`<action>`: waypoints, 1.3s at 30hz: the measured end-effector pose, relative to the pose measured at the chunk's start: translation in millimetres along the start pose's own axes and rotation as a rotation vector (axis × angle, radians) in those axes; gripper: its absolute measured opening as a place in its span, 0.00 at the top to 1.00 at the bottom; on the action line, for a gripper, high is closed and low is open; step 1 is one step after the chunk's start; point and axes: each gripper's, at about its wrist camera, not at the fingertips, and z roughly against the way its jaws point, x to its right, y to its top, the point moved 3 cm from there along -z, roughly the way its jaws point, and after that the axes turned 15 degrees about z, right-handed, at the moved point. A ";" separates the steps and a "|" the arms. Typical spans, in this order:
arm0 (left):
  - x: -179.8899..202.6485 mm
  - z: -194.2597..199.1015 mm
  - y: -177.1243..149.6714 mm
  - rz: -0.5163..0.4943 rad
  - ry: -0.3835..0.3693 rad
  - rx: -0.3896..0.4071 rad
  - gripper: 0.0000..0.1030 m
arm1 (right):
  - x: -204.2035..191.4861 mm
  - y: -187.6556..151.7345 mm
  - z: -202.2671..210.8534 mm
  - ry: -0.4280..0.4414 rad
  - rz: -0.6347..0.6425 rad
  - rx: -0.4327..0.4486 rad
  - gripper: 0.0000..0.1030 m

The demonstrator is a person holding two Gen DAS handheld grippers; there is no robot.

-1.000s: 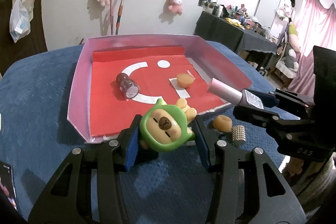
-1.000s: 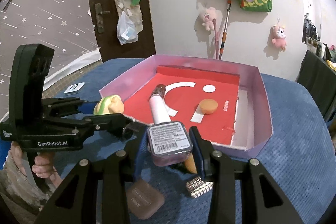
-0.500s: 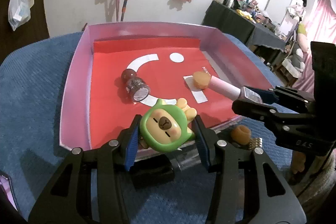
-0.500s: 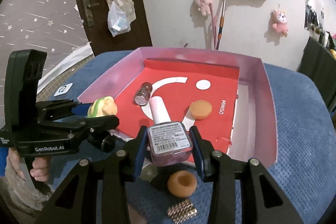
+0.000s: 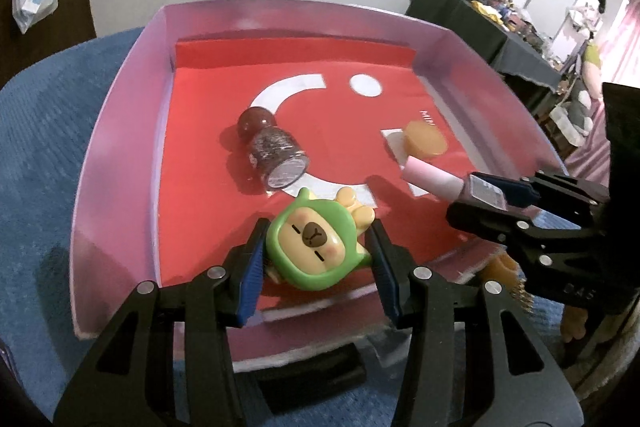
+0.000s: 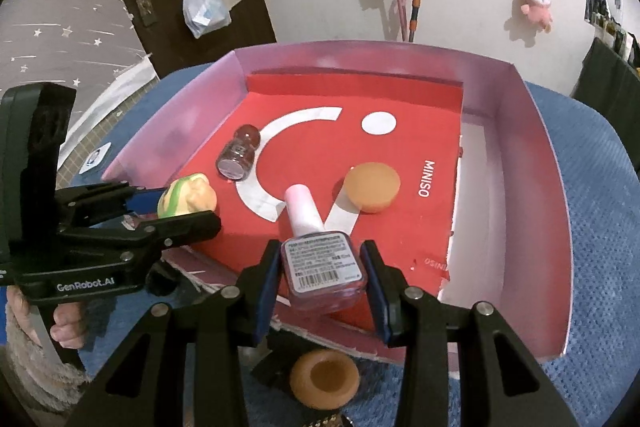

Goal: Organize rigid objects
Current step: 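Lift the green figure with the left tool while the right tool carries the polish toward the box, then lower the green figure into the box and open the left tool while the right tool lowers the polish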

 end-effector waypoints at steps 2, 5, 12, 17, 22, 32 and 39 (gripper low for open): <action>-1.5 -3.1 1.8 0.005 0.003 0.000 0.56 | 2.0 0.4 -5.1 0.009 -0.009 -0.013 0.59; -1.1 -4.0 5.2 0.004 0.014 0.009 0.56 | 3.8 0.2 -11.5 0.012 -0.019 -0.027 0.59; -0.6 -10.4 11.6 0.004 0.041 0.024 0.56 | 8.2 4.0 -19.1 0.004 -0.038 -0.029 0.59; -0.2 -12.0 13.8 0.009 0.054 0.037 0.56 | 13.1 6.3 -21.4 -0.051 -0.043 -0.018 0.59; -1.4 -13.7 17.4 0.021 0.057 0.041 0.56 | 22.9 6.8 -19.7 -0.084 -0.081 0.001 0.59; -3.9 -18.1 26.1 0.048 0.085 0.059 0.56 | 31.7 11.3 -23.0 -0.110 -0.112 0.014 0.59; -1.8 -17.6 25.3 0.040 0.097 0.063 0.56 | 32.2 11.8 -24.7 -0.113 -0.116 0.015 0.59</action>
